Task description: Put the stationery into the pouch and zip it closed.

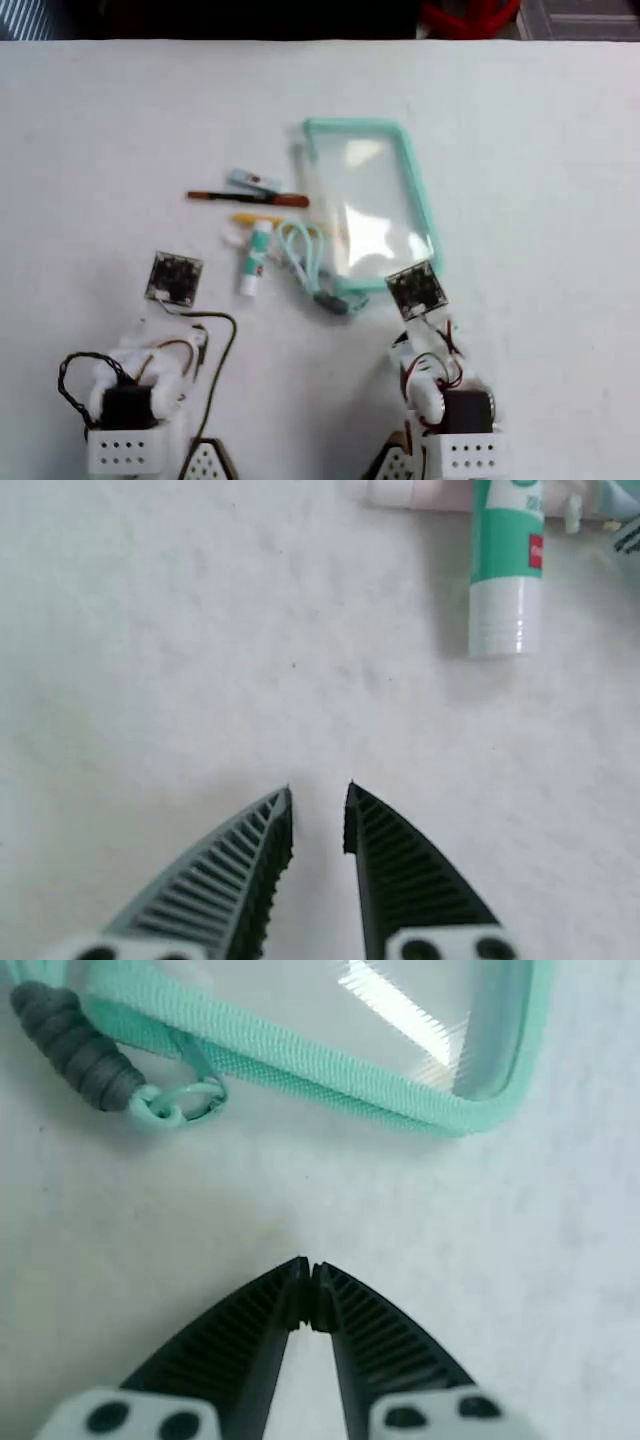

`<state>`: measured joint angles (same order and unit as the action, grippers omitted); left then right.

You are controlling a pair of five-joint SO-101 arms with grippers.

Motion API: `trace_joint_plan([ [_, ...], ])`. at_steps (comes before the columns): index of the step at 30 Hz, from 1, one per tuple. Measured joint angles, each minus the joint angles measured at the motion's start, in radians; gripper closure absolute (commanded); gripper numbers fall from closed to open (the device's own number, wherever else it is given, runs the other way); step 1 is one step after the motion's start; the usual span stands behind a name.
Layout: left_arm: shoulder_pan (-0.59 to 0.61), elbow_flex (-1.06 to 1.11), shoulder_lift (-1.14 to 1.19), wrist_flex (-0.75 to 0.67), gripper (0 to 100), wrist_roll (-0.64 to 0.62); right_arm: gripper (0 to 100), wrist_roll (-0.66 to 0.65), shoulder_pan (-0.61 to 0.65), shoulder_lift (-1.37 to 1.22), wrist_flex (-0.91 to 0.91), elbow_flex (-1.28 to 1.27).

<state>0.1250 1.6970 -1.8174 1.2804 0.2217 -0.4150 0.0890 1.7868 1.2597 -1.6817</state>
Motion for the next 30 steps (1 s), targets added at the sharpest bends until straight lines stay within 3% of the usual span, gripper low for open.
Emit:
trace_joint_plan([
  [30,-0.003,-0.011,0.006,-0.018,90,0.002,98.1,0.000,-0.002,0.000,-0.017,0.000],
])
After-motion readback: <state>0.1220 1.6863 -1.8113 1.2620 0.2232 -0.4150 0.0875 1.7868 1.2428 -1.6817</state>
